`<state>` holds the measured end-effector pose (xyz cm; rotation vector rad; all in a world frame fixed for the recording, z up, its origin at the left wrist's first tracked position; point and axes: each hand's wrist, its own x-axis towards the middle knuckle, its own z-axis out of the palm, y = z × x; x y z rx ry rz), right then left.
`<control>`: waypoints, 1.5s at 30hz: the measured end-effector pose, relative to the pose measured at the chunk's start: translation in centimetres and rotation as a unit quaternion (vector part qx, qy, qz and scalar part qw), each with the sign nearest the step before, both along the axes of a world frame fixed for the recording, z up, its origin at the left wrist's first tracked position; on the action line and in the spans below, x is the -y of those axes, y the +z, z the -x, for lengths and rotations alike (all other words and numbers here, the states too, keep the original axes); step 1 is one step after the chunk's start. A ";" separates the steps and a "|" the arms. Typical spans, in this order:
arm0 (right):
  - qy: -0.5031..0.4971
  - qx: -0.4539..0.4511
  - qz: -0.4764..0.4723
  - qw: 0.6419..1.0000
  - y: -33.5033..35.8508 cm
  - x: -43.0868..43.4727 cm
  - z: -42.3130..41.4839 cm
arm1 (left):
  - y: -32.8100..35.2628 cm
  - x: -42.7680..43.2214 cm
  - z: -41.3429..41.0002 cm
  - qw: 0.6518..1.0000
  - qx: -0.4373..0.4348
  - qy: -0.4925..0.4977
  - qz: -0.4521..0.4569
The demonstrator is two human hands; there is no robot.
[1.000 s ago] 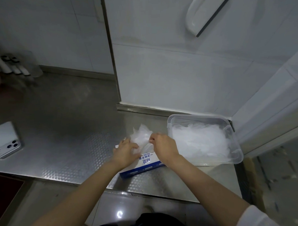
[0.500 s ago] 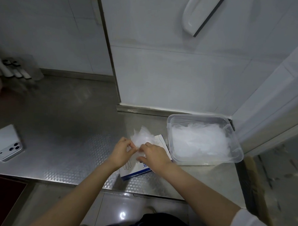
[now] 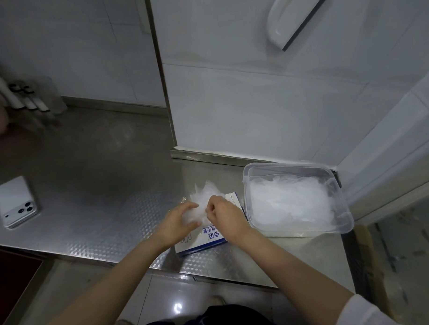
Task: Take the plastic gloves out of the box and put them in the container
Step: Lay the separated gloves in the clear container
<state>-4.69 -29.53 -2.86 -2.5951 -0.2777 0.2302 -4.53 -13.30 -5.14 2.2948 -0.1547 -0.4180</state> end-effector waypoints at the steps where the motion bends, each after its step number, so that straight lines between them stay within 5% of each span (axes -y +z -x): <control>1: 0.000 0.015 -0.008 1.000 0.2 0.0 -0.2 | 0.2 0.2 0.0 0.999 -0.004 0.033 0.032; 3: 0.020 0.039 -0.012 0.999 0.4 0.0 -0.7 | 0.8 0.8 -0.4 0.990 -0.006 0.110 0.088; 6: 0.041 0.009 -0.002 0.999 0.3 -0.4 -1.2 | 1.2 1.2 -1.5 0.986 -0.022 0.155 0.056; 10: 0.029 -0.039 0.009 0.999 -0.6 -0.4 -1.0 | 0.7 1.4 -2.2 0.991 -0.028 0.129 -0.035; 19: -0.008 0.061 0.028 0.998 1.7 -0.5 -3.1 | 0.9 0.8 -1.5 0.988 -0.028 0.152 0.026; 24: 0.012 -0.004 0.101 0.995 1.9 -1.5 -4.8 | 0.8 0.6 -1.3 0.985 -0.027 0.162 0.057; 31: 0.011 -0.005 0.056 0.998 2.5 -1.2 -4.1 | 0.9 0.6 -1.5 0.986 0.026 0.129 0.105; 35: 0.024 0.012 0.043 0.999 3.5 -0.8 -2.9 | 1.3 2.0 -2.1 0.994 0.064 0.063 0.066; 45: -0.022 0.086 -0.044 0.995 6.2 0.4 -2.4 | 0.9 3.7 -2.7 0.993 0.009 0.095 -0.072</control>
